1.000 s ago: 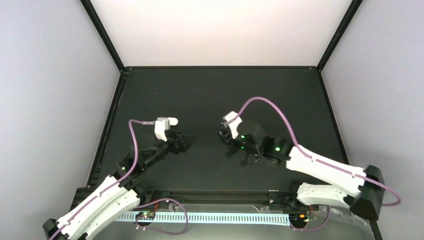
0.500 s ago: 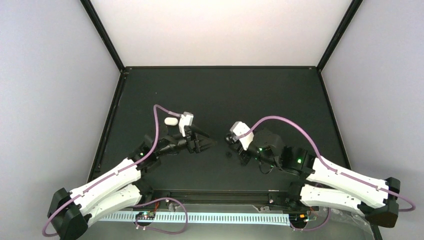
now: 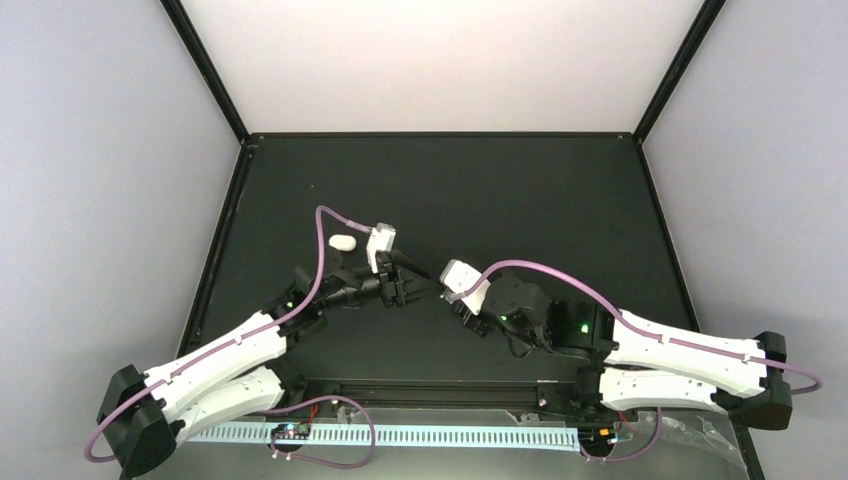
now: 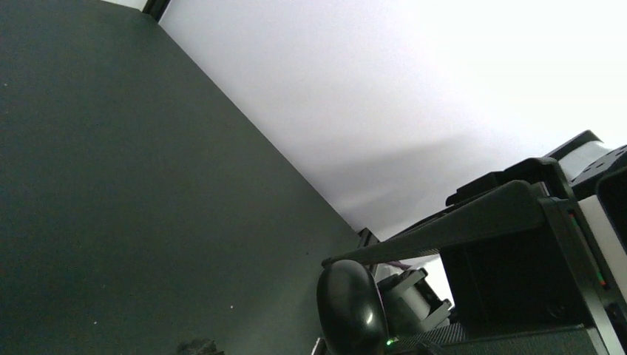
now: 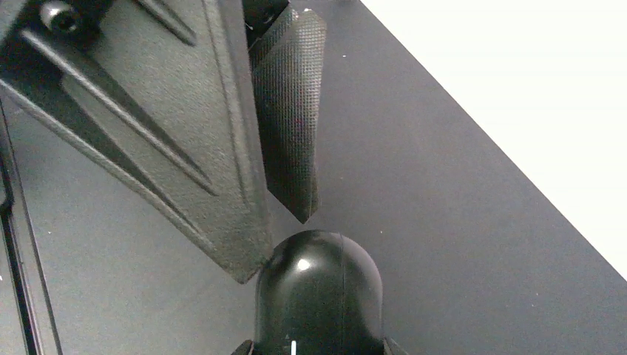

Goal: Insert the wireless bluetooth earbuds into the charging case
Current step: Pick up the charging case at the center of the board.

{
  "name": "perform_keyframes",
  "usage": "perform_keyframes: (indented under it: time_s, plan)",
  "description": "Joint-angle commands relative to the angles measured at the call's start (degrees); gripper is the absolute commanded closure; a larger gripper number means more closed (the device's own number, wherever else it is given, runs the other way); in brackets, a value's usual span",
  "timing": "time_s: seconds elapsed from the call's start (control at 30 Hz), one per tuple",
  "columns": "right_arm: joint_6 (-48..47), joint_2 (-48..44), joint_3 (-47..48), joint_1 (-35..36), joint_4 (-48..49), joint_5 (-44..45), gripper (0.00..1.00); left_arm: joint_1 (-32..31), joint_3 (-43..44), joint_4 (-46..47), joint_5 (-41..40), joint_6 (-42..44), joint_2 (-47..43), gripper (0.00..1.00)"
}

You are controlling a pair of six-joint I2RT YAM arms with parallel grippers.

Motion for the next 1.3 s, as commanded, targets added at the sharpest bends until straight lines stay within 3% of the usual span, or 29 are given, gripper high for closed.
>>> perform_keyframes:
  time_s: [0.0,1.03,1.27]
  plan:
    - [-1.85,0.79,1.8,1.11,1.81,3.29,0.7,-0.72,2.17,2.9,2.13,-0.88,1.14,0.32]
    - [-2.99,3.86,2.7,1.96,4.11,3.6,0.69,-2.4,3.47,4.77,3.79,-3.09,6.63,0.76]
    - [-1.85,3.31,2.58,1.96,3.72,3.56,0.59,-2.39,3.08,4.82,2.87,-3.71,6.01,0.84]
